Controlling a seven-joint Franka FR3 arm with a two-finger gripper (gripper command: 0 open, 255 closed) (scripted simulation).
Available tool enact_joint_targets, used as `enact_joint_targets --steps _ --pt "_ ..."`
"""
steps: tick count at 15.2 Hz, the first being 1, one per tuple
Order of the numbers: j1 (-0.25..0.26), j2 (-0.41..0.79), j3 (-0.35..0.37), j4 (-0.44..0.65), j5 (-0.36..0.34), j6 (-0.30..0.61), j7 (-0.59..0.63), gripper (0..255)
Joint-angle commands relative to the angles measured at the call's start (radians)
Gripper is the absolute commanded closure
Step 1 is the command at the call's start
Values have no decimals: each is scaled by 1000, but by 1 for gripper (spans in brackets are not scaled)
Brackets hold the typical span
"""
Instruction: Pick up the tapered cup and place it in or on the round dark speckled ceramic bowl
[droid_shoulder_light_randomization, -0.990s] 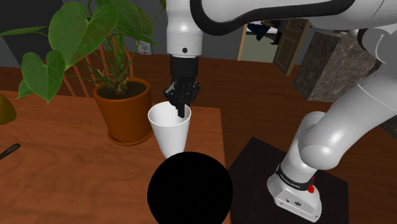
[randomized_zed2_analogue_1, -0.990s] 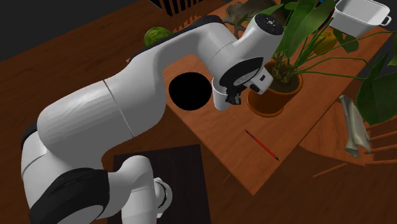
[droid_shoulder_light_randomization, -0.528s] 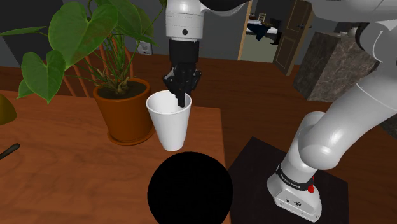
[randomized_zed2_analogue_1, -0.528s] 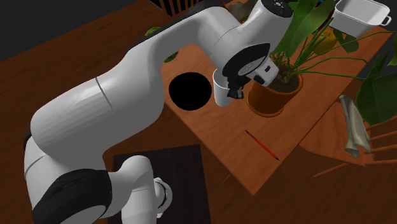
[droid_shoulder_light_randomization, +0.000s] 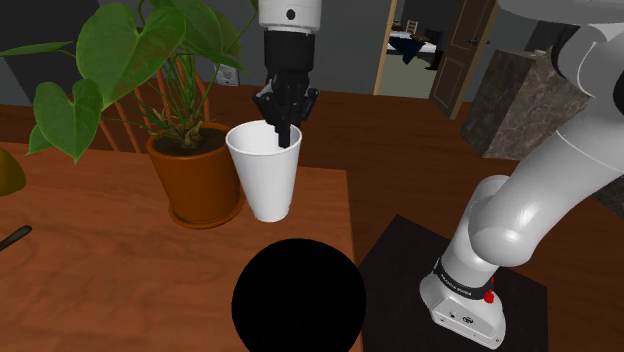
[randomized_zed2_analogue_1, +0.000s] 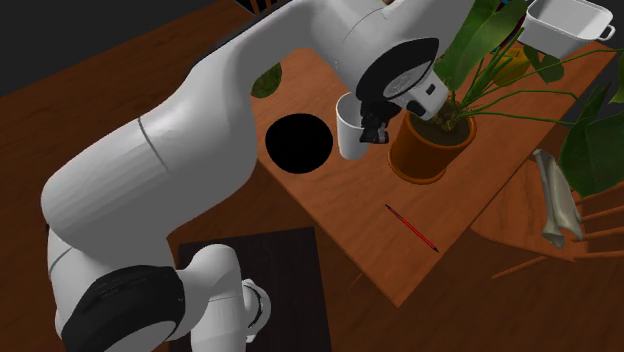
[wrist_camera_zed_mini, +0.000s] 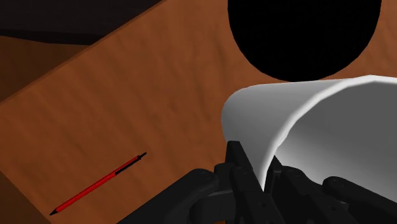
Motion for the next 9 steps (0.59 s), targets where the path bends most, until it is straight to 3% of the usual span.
enact_joint_targets --steps 1,9 --pt "-1 9 0 39 -3 -30 7 255" --pt "3 32 9 164 -6 -127 47 255"
